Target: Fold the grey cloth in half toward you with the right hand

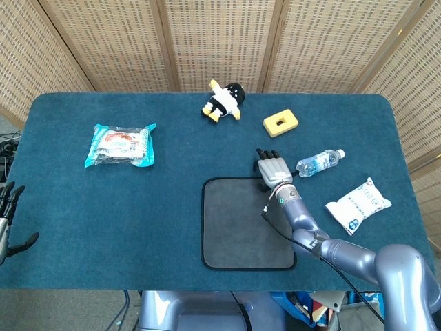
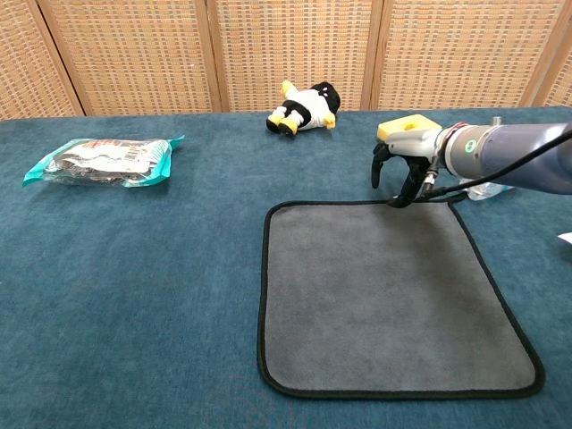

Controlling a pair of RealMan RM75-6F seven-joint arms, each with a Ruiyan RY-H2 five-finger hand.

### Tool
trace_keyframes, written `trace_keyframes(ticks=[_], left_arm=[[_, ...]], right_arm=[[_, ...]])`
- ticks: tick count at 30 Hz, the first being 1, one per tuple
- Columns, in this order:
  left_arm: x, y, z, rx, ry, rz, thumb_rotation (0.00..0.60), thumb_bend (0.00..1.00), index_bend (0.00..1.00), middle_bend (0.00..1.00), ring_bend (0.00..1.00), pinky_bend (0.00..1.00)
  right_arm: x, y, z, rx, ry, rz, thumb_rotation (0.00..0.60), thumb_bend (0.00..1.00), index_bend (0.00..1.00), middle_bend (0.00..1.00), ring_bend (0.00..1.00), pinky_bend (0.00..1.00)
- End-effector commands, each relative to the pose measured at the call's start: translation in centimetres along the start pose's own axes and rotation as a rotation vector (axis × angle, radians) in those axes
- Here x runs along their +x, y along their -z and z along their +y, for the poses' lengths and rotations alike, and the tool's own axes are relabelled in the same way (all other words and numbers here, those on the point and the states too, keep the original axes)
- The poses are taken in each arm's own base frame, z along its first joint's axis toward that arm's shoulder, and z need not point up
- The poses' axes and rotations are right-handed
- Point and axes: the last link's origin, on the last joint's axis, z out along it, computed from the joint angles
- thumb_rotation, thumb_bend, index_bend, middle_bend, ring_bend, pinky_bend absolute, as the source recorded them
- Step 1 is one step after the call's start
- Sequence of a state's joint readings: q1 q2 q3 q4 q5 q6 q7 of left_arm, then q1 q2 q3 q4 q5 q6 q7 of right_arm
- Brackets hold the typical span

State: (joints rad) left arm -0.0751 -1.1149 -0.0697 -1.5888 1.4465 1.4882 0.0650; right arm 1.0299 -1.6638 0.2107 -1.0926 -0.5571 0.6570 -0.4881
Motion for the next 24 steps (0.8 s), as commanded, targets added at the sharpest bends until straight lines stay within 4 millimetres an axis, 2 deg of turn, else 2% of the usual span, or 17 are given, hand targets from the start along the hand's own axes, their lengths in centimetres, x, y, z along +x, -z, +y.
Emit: trace_keyframes(ticks=[1,13,17,24], left_arm=[[0.0,-0.1,-0.1,0.006,0.002,0.0,0.6,0.23,0.0,0.0,0.0,0.0],[-0.2,-0.6,-0.3,0.019,0.001,-0.015,0.6,0.22,0.0,0.0,0.0,0.0],[-0.2,-0.7,-0.3,0.021,0.0,-0.016,0.6,0.23,0.0,0.0,0.0,0.0],[-0.3,-0.7,-0.1,0.016,-0.004,-0.02,0.6,0.22,0.0,0.0,0.0,0.0]], right_arm=[[-0.6,-0.4,-0.5,-0.008,0.0,-0.022,0.6,0.43,0.35,0.0,0.0,0.0],[-1.8,-1.3,-1.4,-0.024,0.009,-0.045,0.6,0.47,0.39,0.0,0.0,0.0],[-1.8,-1.4,-1.5,-0.021,0.009,-0.046,0.6,0.52,0.5,0.0,0.0,0.0],[-1.7,-0.9,-1.3,-0.002,0.003,-0.054,0.6,0.55,0.55,0.0,0.0,0.0]])
